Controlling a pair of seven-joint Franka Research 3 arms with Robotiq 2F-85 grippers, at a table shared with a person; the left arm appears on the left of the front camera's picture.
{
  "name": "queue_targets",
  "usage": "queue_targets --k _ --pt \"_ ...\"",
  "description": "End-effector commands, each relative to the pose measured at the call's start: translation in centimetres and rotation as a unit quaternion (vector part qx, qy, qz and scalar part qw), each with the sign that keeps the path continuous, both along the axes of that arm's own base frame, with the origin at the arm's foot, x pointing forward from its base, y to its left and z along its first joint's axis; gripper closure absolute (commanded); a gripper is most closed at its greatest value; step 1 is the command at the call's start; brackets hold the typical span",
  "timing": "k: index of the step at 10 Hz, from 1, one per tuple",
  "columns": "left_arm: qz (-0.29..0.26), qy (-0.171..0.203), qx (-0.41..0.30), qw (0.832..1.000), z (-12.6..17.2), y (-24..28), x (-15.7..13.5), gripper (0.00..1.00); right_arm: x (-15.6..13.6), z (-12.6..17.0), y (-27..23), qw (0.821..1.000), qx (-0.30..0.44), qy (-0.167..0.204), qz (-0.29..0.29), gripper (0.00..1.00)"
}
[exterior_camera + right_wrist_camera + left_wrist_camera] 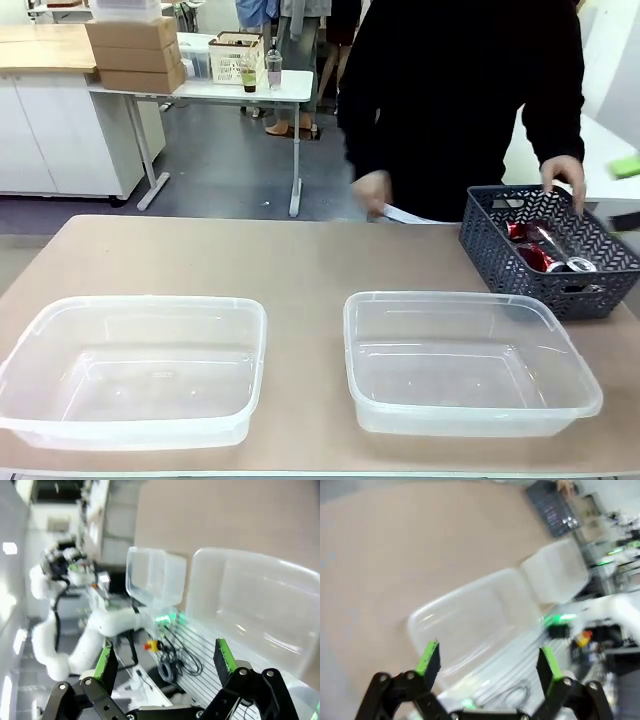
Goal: Sort the waste into each basket.
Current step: Pick up the Organizing box on the left side of the table and lift it.
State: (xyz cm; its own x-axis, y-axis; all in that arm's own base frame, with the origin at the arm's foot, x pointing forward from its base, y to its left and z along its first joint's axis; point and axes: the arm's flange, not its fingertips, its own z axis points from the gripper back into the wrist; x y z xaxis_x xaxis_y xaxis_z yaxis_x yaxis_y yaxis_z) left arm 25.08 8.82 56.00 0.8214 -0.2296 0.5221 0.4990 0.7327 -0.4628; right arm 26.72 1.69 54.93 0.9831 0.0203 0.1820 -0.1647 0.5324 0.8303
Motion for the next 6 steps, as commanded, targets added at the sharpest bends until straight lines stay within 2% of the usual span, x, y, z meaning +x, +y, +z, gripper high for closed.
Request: queue_targets --k 1,2,3,4,5,6 --pt "-0.033 0.015 0.164 0.986 -1.0 -0.1 -1.3 0.0 1.8 -0.4 15.0 0.993 -0.079 -0.013 0.084 0.0" --pt "-0.047 0.036 0.233 0.971 -3.0 -1.0 -2.3 0.0 0.5 -1.2 21.3 0.983 -0.121 -0.02 0.134 0.0" --pt "-0.073 0.052 0.246 0.965 -4.9 -2.0 -3.1 0.0 -1.4 -2.5 25.6 0.972 -0.143 -0.028 0.186 0.0" --pt "-0.103 0.067 0.24 0.963 -6.6 -3.5 -3.8 0.0 -3.2 -4.1 28.5 0.963 -0.172 -0.04 0.205 0.0" --pt "-0.114 0.079 0.167 0.976 -7.9 -5.3 -3.8 0.0 -3.7 -4.9 28.9 0.96 -0.18 -0.047 0.208 0.0" --pt "-0.073 0.061 0.246 0.965 -3.5 -1.7 -2.2 0.0 -5.5 -3.8 27.7 0.967 -0.151 -0.026 0.205 0.0"
